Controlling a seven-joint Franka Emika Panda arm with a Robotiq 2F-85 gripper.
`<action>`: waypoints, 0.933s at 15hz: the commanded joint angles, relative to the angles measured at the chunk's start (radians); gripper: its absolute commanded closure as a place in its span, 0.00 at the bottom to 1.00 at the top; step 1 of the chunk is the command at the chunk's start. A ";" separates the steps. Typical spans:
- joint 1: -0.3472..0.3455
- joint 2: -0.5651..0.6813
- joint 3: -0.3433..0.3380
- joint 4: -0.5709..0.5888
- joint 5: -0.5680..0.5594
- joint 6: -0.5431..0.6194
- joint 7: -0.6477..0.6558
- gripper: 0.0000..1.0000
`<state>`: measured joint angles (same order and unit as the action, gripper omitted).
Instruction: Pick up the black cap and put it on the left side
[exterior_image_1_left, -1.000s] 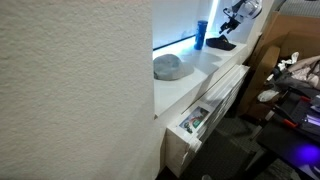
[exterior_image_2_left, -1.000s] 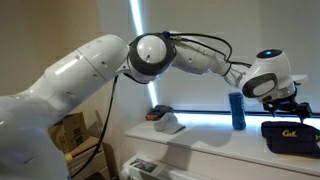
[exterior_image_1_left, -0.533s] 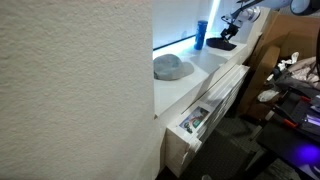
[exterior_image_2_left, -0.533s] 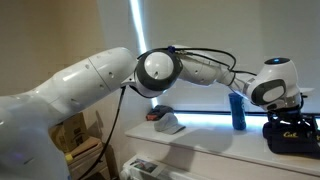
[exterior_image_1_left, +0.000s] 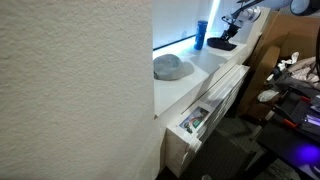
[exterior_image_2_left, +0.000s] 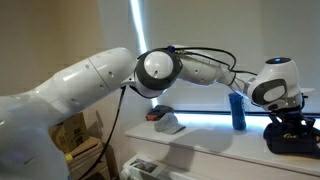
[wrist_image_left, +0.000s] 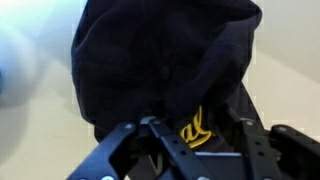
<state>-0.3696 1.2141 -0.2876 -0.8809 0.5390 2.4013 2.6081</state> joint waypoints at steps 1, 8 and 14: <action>0.031 -0.020 -0.044 -0.040 0.036 -0.007 0.000 0.76; 0.110 -0.059 -0.094 -0.085 0.108 0.053 0.000 0.98; 0.221 -0.138 -0.130 -0.205 0.222 0.308 0.001 0.99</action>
<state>-0.2129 1.1716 -0.3894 -0.9396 0.6872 2.5807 2.6089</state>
